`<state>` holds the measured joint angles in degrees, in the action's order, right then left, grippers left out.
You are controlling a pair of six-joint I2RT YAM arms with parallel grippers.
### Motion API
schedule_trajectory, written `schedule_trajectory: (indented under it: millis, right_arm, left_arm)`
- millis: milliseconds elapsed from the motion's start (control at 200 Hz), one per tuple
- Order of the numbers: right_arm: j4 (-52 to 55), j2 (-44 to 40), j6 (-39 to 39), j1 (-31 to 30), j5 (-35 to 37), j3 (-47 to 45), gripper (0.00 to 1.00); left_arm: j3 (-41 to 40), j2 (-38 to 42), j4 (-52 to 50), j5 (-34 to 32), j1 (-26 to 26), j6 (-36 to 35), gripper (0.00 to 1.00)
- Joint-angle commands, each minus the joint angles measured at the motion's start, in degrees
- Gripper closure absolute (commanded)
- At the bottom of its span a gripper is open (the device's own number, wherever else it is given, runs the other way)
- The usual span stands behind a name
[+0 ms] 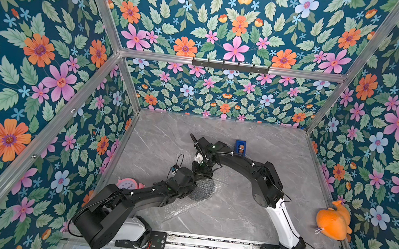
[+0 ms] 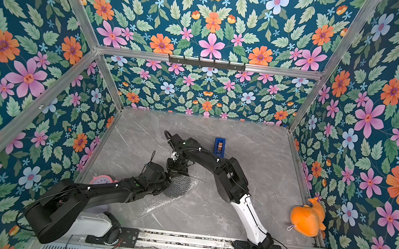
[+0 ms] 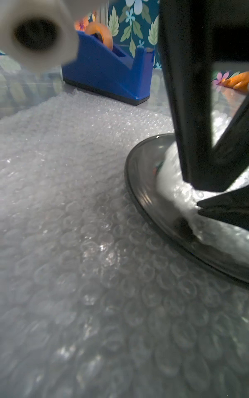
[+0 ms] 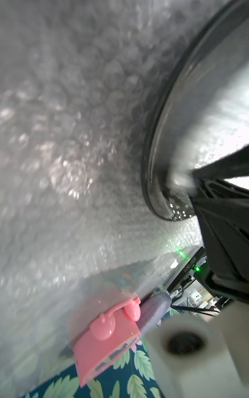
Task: Wrap dinner plates in bubble wrap
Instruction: Wrap the plate in the bubble wrap.
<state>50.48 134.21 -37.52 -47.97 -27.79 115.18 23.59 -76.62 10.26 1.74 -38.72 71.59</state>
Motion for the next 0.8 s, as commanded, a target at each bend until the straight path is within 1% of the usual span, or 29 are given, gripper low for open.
schedule_trajectory:
  millis: [0, 75, 170, 240, 300, 330, 410, 555, 695, 760, 795]
  right_arm:
    - [0.45, -3.55, -1.51, 0.02, 2.19, -1.29, 0.69]
    - [-1.38, -7.11, -3.25, -0.09, 3.63, -5.29, 0.66]
    - [-8.85, -12.35, -7.12, -0.21, 3.62, -14.76, 0.67]
    - [-14.18, -14.02, -10.03, -0.37, 2.92, -20.94, 0.76]
    - [-17.27, -13.48, -11.62, -0.31, 1.98, -23.77, 0.85]
    - [-18.48, -12.88, -12.13, -0.33, 1.42, -24.52, 0.88]
    - [-21.08, -11.38, -12.84, -0.37, 0.83, -25.41, 0.94]
    - [-21.91, -9.63, -13.06, 0.01, 3.95, -25.44, 1.0]
    - [-21.35, -8.84, -13.75, -0.02, 5.11, -26.75, 1.0]
    - [-21.21, -8.59, -14.5, 0.02, 5.4, -27.92, 1.0]
    - [-21.13, -8.59, -14.68, 0.01, 5.67, -28.66, 1.0]
  left_arm:
    - [-0.01, -0.86, -0.65, -1.32, 0.05, 0.17, 1.0]
    - [-0.29, -1.25, -0.09, -1.04, 0.05, 0.34, 1.0]
    - [-0.44, -0.86, 0.02, -1.21, 0.05, 0.43, 1.0]
    - [-0.27, -0.46, -0.24, -1.56, 0.05, 0.31, 1.0]
    - [0.2, -0.49, -0.42, -1.57, 0.05, -0.1, 1.0]
    - [0.49, -0.64, -0.5, -1.49, 0.05, -0.4, 1.0]
    - [1.29, -0.9, -0.81, -1.3, 0.05, -0.83, 1.0]
    - [1.48, -0.27, -1.88, -1.82, 0.05, -0.84, 1.0]
    - [1.95, 0.1, -3.14, -2.31, 0.05, -1.49, 1.0]
    - [4.11, 0.29, -5.37, -2.94, 0.58, -3.16, 1.0]
    - [6.14, 0.58, -7.88, -3.85, 1.35, -4.8, 0.91]
